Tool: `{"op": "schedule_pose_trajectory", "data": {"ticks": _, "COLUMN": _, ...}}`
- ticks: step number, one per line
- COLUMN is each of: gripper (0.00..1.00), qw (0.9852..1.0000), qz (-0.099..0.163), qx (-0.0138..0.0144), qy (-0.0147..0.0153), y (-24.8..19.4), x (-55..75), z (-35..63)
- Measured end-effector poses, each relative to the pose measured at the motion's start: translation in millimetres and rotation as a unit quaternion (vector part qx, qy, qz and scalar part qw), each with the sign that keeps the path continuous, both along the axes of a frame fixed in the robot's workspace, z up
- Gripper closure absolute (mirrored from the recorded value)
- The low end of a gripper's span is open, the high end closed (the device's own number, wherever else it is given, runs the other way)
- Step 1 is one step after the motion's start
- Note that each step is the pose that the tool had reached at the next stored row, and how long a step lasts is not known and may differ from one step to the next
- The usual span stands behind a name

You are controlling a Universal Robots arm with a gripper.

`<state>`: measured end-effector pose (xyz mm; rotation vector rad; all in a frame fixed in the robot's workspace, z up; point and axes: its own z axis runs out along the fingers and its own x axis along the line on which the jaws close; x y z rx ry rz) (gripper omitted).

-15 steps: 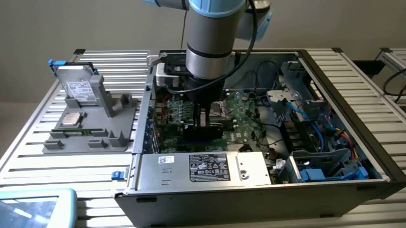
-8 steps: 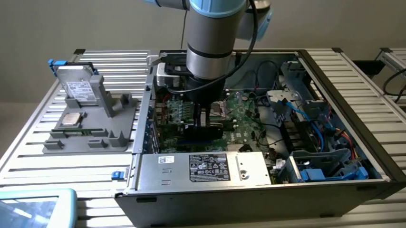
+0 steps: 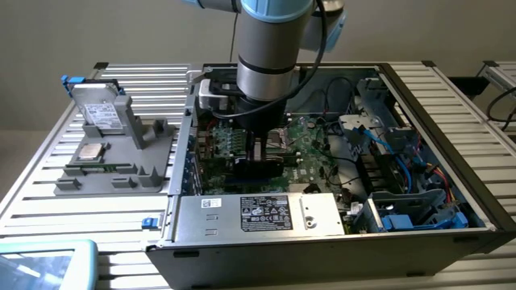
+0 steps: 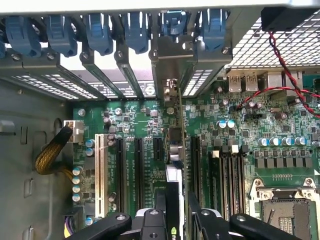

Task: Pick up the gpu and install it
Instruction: 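Insert the gpu into the slot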

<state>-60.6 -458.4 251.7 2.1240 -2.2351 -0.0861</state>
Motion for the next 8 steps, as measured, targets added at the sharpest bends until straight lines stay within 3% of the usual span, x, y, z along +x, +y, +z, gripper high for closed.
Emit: {"op": "schedule_pose_trajectory", "data": {"ticks": 8, "gripper": 0.73, "qw": 0.9999, "qz": -0.015, "qx": 0.0001, "qy": 0.0009, "y": -0.9, "x": 0.9, "z": -0.1}}
